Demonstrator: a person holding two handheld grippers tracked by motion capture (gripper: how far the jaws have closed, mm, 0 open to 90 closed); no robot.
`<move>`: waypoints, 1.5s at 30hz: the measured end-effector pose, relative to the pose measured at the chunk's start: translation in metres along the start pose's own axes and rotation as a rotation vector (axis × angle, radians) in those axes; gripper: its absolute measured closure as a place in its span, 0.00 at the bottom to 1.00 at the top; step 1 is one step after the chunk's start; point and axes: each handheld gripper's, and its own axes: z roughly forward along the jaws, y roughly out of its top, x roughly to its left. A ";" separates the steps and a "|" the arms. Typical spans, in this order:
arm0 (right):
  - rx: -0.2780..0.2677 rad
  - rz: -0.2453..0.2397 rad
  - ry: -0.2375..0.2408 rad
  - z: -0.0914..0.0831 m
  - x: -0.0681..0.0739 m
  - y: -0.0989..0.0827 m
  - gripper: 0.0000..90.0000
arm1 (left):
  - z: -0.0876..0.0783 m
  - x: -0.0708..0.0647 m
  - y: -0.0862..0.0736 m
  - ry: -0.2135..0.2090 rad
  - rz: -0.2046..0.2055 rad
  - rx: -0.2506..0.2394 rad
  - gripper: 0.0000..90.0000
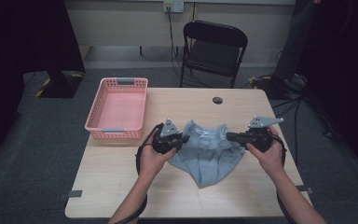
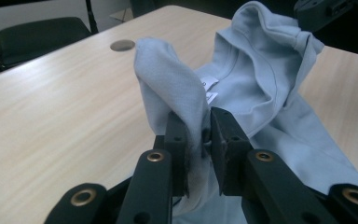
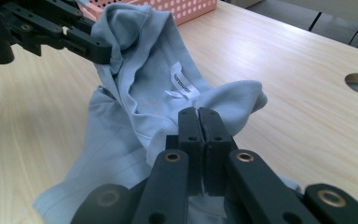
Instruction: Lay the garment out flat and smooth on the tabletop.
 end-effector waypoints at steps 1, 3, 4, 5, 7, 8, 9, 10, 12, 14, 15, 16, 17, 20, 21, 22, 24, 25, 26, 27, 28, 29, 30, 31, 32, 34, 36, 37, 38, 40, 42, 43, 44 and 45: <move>0.002 -0.001 -0.004 0.001 -0.002 0.002 0.99 | 0.001 0.002 0.003 0.005 0.001 -0.002 0.87; 0.002 0.001 -0.007 0.003 -0.004 0.004 0.99 | 0.002 0.005 0.007 0.011 0.003 -0.001 0.87; 0.003 0.004 -0.017 0.005 -0.008 0.007 0.99 | 0.004 0.007 0.008 0.016 0.002 0.000 0.87; 0.003 0.004 -0.017 0.005 -0.008 0.007 0.99 | 0.005 0.008 0.010 0.017 0.002 0.001 0.87; -0.003 0.013 -0.020 0.007 -0.012 0.009 0.99 | 0.008 0.011 0.012 0.027 0.000 0.003 0.87; -0.006 0.017 -0.028 0.010 -0.017 0.011 0.99 | 0.010 0.013 0.013 0.029 -0.004 0.005 0.87; -0.005 0.022 -0.030 0.012 -0.019 0.012 0.99 | 0.012 0.015 0.014 0.033 -0.007 0.006 0.87; -0.005 0.022 -0.030 0.012 -0.019 0.012 0.99 | 0.013 0.017 0.015 0.037 -0.008 0.009 0.87; -0.006 0.032 -0.038 0.015 -0.025 0.014 0.99 | 0.017 0.020 0.017 0.045 -0.011 0.013 0.87; -0.012 0.049 -0.060 0.019 -0.032 0.016 0.99 | 0.022 0.024 0.022 0.058 -0.004 0.023 0.87; -0.012 0.049 -0.060 0.019 -0.032 0.016 0.99 | 0.022 0.024 0.022 0.058 -0.004 0.023 0.87; -0.013 0.055 -0.070 0.021 -0.036 0.017 0.99 | 0.026 0.028 0.026 0.071 -0.005 0.030 0.87; -0.013 0.055 -0.070 0.021 -0.036 0.017 0.99 | 0.026 0.028 0.026 0.071 -0.005 0.030 0.87; -0.002 0.049 -0.098 0.027 -0.043 0.020 0.99 | 0.032 0.034 0.031 0.089 -0.006 0.032 0.87; 0.005 0.042 -0.117 0.029 -0.045 0.022 0.99 | 0.034 0.036 0.033 0.098 -0.006 0.032 0.87; 0.007 0.039 -0.141 0.033 -0.049 0.025 0.99 | 0.039 0.041 0.036 0.119 -0.014 0.023 0.88; 0.004 0.042 -0.157 0.036 -0.051 0.027 0.99 | 0.042 0.044 0.038 0.132 -0.023 0.016 0.88; 0.002 0.048 -0.172 0.038 -0.054 0.030 0.99 | 0.044 0.047 0.039 0.144 -0.038 0.007 0.88; -0.002 0.052 -0.198 0.040 -0.056 0.032 0.99 | 0.047 0.049 0.039 0.154 -0.057 -0.002 0.87; -0.015 0.072 -0.224 0.044 -0.060 0.036 0.98 | 0.050 0.052 0.039 0.163 -0.071 -0.004 0.85; -0.015 0.072 -0.224 0.044 -0.060 0.036 0.98 | 0.054 0.054 0.037 0.169 -0.083 -0.003 0.85; -0.017 0.079 -0.236 0.046 -0.061 0.038 0.97 | 0.057 0.055 0.036 0.181 -0.100 0.002 0.81; -0.021 0.083 -0.257 0.048 -0.062 0.040 0.88 | 0.059 0.056 0.035 0.196 -0.111 -0.002 0.73; -0.048 0.076 -0.305 0.047 -0.059 0.043 0.74 | 0.061 0.056 0.034 0.213 -0.111 -0.009 0.50; -0.048 0.076 -0.305 0.047 -0.059 0.043 0.74 | 0.061 0.057 0.033 0.219 -0.110 -0.019 0.50; -0.066 0.051 -0.317 0.044 -0.053 0.044 0.56 | 0.061 0.055 0.033 0.224 -0.093 -0.013 0.34; -0.070 0.045 -0.298 0.042 -0.049 0.043 0.40 | 0.059 0.053 0.032 0.237 -0.075 0.006 0.21; -0.068 0.033 -0.274 0.040 -0.043 0.041 0.33 | 0.055 0.049 0.031 0.224 -0.073 0.009 0.18; -0.068 0.033 -0.274 0.040 -0.043 0.041 0.33 | 0.055 0.049 0.031 0.224 -0.073 0.009 0.18; -0.048 0.001 -0.257 0.038 -0.037 0.037 0.27 | 0.050 0.045 0.029 0.212 -0.066 0.020 0.18; -0.033 -0.014 -0.228 0.037 -0.031 0.032 0.24 | 0.046 0.040 0.026 0.194 -0.057 0.026 0.18; -0.022 -0.022 -0.216 0.036 -0.027 0.029 0.23 | 0.044 0.037 0.024 0.187 -0.055 0.024 0.18; -0.015 -0.037 -0.202 0.034 -0.020 0.023 0.22 | 0.042 0.034 0.022 0.174 -0.052 0.024 0.18; -0.015 -0.037 -0.202 0.034 -0.020 0.023 0.22 | 0.040 0.031 0.019 0.164 -0.053 0.026 0.18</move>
